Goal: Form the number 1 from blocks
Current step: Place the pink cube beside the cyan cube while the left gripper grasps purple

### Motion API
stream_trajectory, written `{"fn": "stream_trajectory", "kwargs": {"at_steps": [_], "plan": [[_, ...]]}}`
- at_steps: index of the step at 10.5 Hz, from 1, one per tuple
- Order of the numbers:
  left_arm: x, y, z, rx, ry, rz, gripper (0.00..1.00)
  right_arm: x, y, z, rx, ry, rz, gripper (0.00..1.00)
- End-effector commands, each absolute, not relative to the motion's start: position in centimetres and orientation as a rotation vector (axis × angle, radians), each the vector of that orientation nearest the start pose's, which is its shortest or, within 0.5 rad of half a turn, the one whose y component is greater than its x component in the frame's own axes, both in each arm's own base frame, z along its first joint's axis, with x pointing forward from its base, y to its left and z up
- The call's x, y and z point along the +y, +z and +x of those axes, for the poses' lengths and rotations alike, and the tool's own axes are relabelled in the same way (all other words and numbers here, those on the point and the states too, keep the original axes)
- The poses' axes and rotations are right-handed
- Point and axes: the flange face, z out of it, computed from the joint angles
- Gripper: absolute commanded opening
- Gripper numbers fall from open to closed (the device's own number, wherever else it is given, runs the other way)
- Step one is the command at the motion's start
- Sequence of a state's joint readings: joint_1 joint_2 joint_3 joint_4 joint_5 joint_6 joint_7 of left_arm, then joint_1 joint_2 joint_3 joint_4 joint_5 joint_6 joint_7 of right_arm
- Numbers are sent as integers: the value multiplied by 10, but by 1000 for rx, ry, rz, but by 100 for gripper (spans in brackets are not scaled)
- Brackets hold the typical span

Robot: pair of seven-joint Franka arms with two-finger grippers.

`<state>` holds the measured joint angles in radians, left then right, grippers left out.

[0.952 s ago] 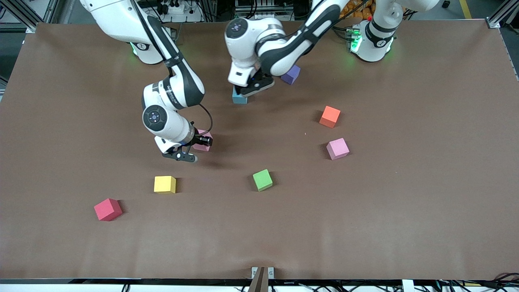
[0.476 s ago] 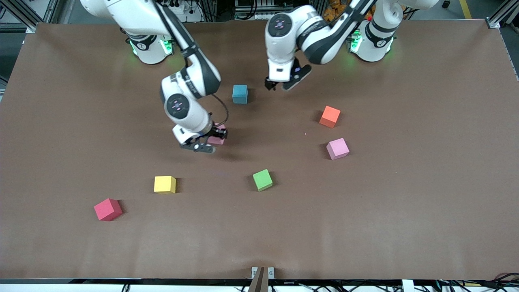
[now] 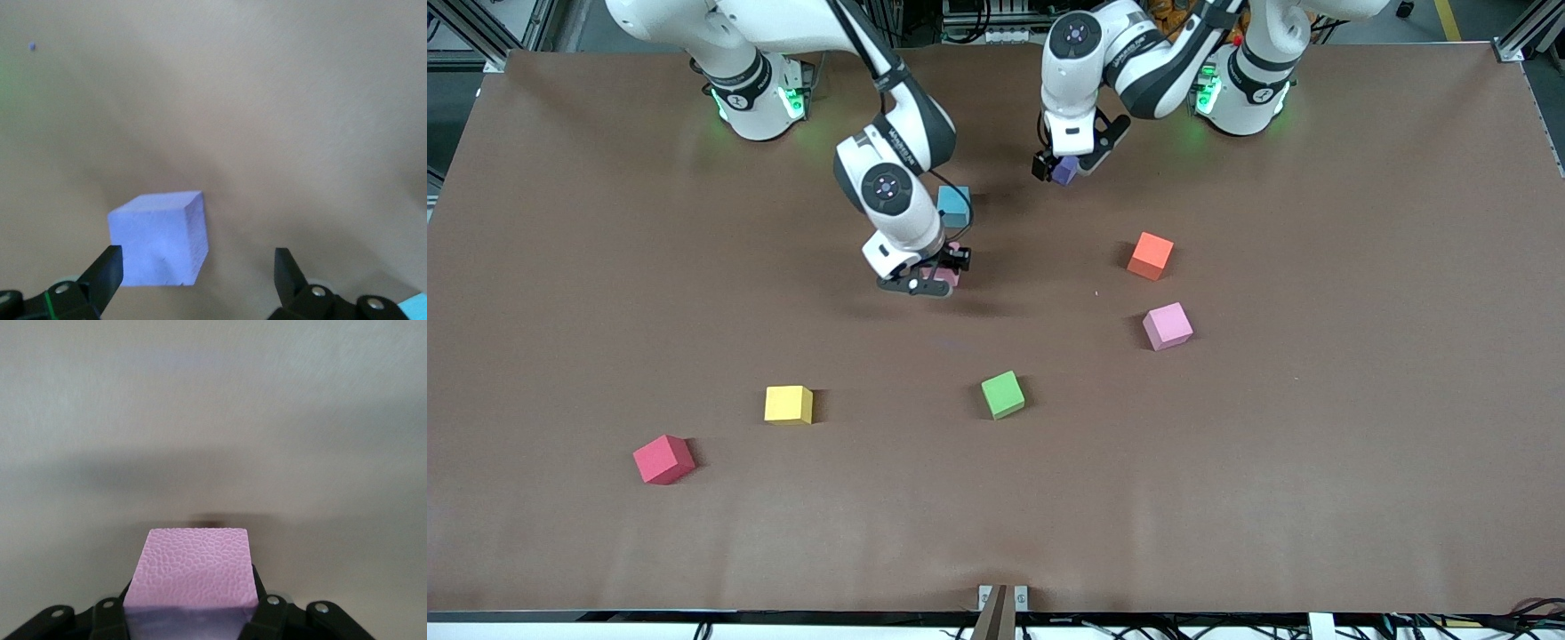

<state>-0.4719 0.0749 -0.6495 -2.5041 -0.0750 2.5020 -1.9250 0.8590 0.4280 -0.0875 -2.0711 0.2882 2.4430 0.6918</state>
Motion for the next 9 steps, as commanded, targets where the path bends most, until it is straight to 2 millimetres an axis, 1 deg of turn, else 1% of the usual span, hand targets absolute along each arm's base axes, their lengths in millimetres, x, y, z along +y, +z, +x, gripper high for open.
{"fn": "stream_trajectory", "kwargs": {"at_steps": [1,3,5,9], "plan": [[-414,252,196,-1387,156,-2778,100,415,208,394,187,197,-3077,59],[-408,246,193,-1399,153,-2762,100,425,204,377,173,206,-3087,59],[-404,237,190,-1408,162,-2767,100,430,202,368,167,212,-3093,59],[-404,213,186,-1407,228,-2748,100,423,197,363,183,234,-3106,59]]}}
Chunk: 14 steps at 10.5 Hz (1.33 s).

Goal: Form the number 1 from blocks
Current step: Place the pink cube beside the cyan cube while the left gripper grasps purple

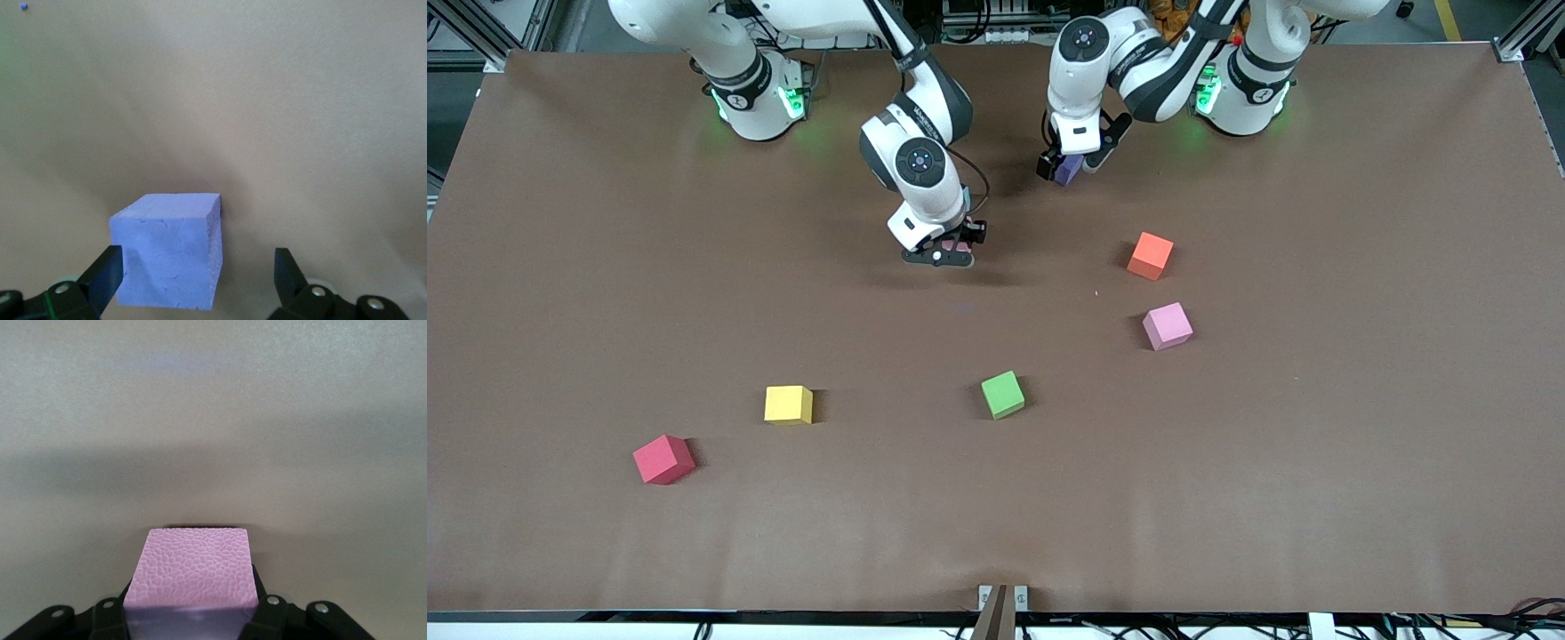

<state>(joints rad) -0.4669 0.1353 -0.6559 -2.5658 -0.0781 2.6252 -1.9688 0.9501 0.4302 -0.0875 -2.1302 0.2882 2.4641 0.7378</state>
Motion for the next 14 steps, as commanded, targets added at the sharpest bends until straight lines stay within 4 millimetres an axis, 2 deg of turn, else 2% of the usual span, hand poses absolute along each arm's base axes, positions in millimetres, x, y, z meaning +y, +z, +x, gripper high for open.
{"fn": "stream_trajectory", "kwargs": {"at_steps": [1,4,5,6,8,9,11,13,14], "plan": [[-404,207,185,-1407,245,-2738,100,420,195,363,189,238,-3109,59],[-400,198,180,-1397,261,-2719,100,421,191,356,175,250,-3118,61],[-400,197,178,-1389,261,-2719,100,421,191,356,172,251,-3119,92],[-400,197,179,-1391,261,-2720,100,420,192,357,176,254,-3119,100],[-398,201,183,-1404,249,-2714,100,411,206,373,203,229,-3096,100],[-399,206,185,-1402,239,-2712,100,393,229,399,223,185,-3070,100],[-399,216,188,-1396,213,-2707,100,349,255,450,55,103,-3096,100],[-398,218,188,-1390,206,-2700,100,292,272,514,-189,53,-3157,100],[-397,220,187,-1381,199,-2693,100,260,273,544,-274,17,-3176,100]]}}
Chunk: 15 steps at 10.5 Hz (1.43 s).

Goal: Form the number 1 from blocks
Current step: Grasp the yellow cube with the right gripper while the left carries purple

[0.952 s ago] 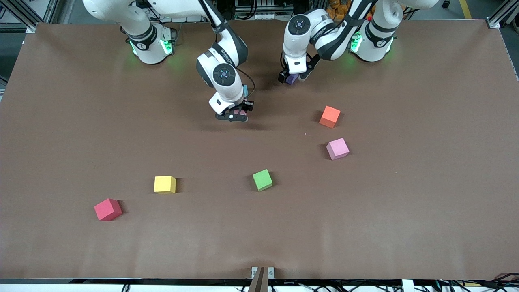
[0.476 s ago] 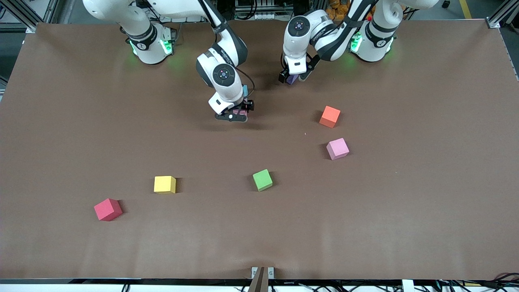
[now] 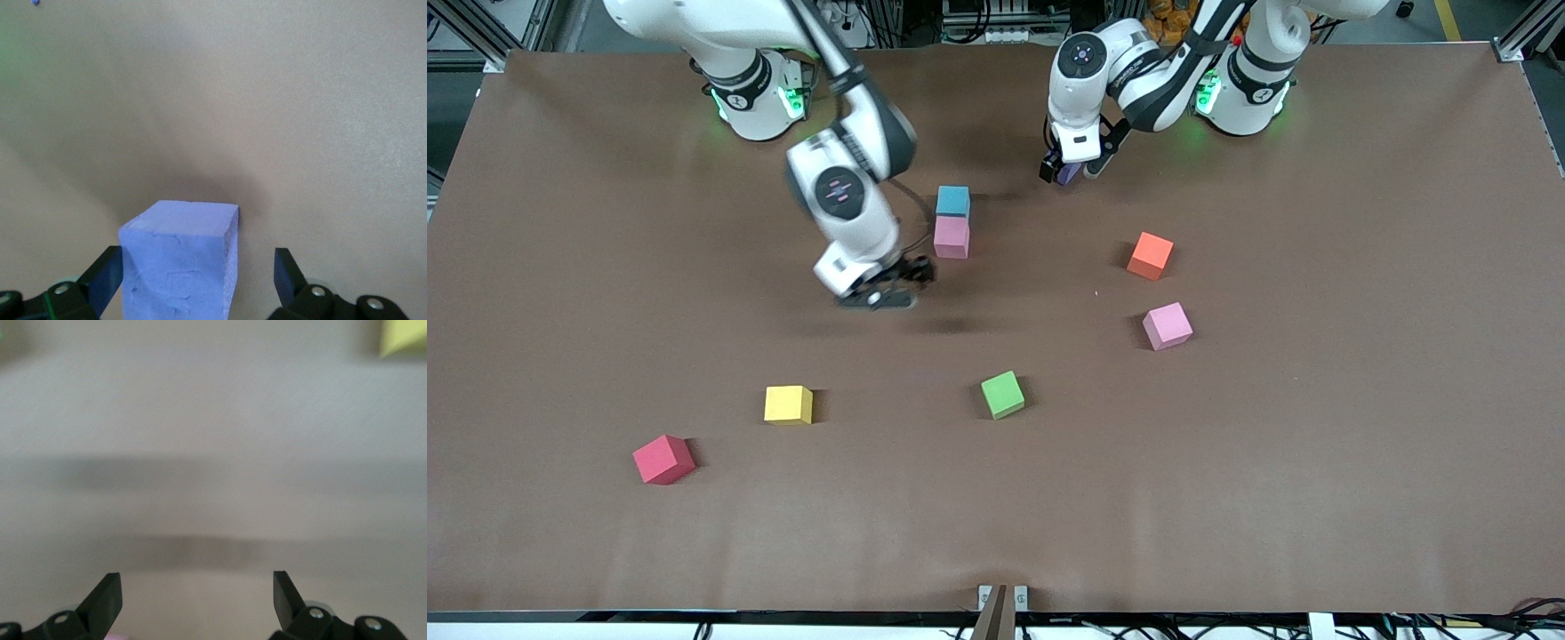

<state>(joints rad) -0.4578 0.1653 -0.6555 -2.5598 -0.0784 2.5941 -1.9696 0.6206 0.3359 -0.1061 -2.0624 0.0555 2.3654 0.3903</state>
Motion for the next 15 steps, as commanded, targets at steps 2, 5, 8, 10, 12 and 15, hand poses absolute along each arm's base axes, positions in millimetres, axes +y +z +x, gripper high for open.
{"fn": "stream_trajectory", "kwargs": {"at_steps": [2,5,8,10,12,15], "plan": [[-397,224,188,-1392,189,-2691,100,212,269,596,-229,-25,-3183,100],[-402,215,180,-1378,216,-2704,100,177,258,646,-83,-77,-3179,100],[-406,206,168,-1366,254,-2710,100,152,258,668,-67,-122,-3192,100],[-406,205,169,-1376,258,-2719,100,149,255,677,-65,-134,-3192,100],[-407,197,166,-1373,283,-2724,100,149,246,680,-65,-130,-3195,100],[-408,196,166,-1356,289,-2737,100,146,237,678,-79,-106,-3204,100]]}}
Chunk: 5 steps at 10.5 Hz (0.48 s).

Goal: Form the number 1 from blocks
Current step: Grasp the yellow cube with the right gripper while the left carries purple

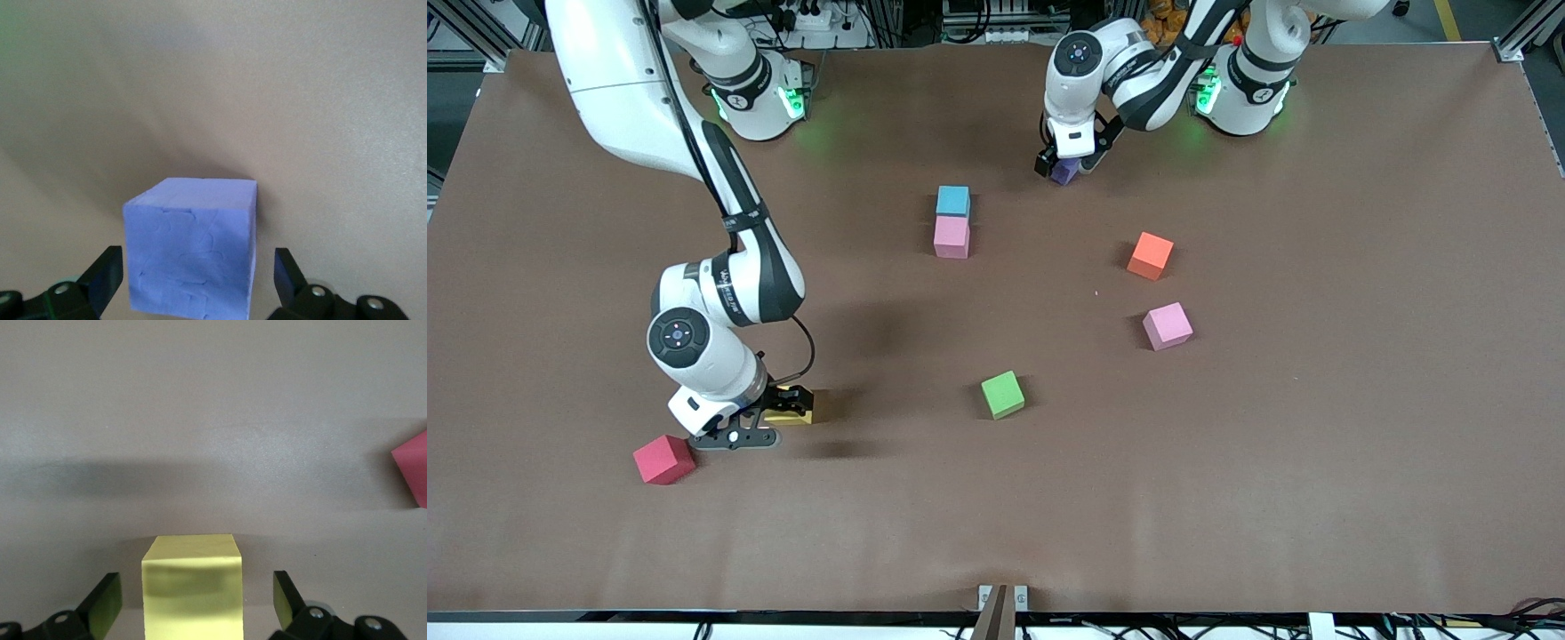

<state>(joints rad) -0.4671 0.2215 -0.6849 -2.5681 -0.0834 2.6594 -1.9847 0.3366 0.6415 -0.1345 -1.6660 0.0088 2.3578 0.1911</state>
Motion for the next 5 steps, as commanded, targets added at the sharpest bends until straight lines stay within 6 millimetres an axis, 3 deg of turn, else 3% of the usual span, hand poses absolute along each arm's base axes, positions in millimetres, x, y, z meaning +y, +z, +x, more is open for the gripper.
{"fn": "stream_trajectory", "kwargs": {"at_steps": [1,2,3,4,5], "plan": [[-408,193,165,-1342,291,-2737,100,146,231,678,-80,-99,-3206,100],[-407,192,164,-1334,293,-2737,94,148,227,677,-86,-101,-3206,100],[-405,190,167,-1333,297,-2734,43,149,225,677,-88,-99,-3207,100],[-404,190,171,-1337,298,-2736,0,151,220,676,-90,-90,-3208,100],[-401,191,181,-1364,300,-2728,0,151,216,675,-91,-81,-3211,100]]}}
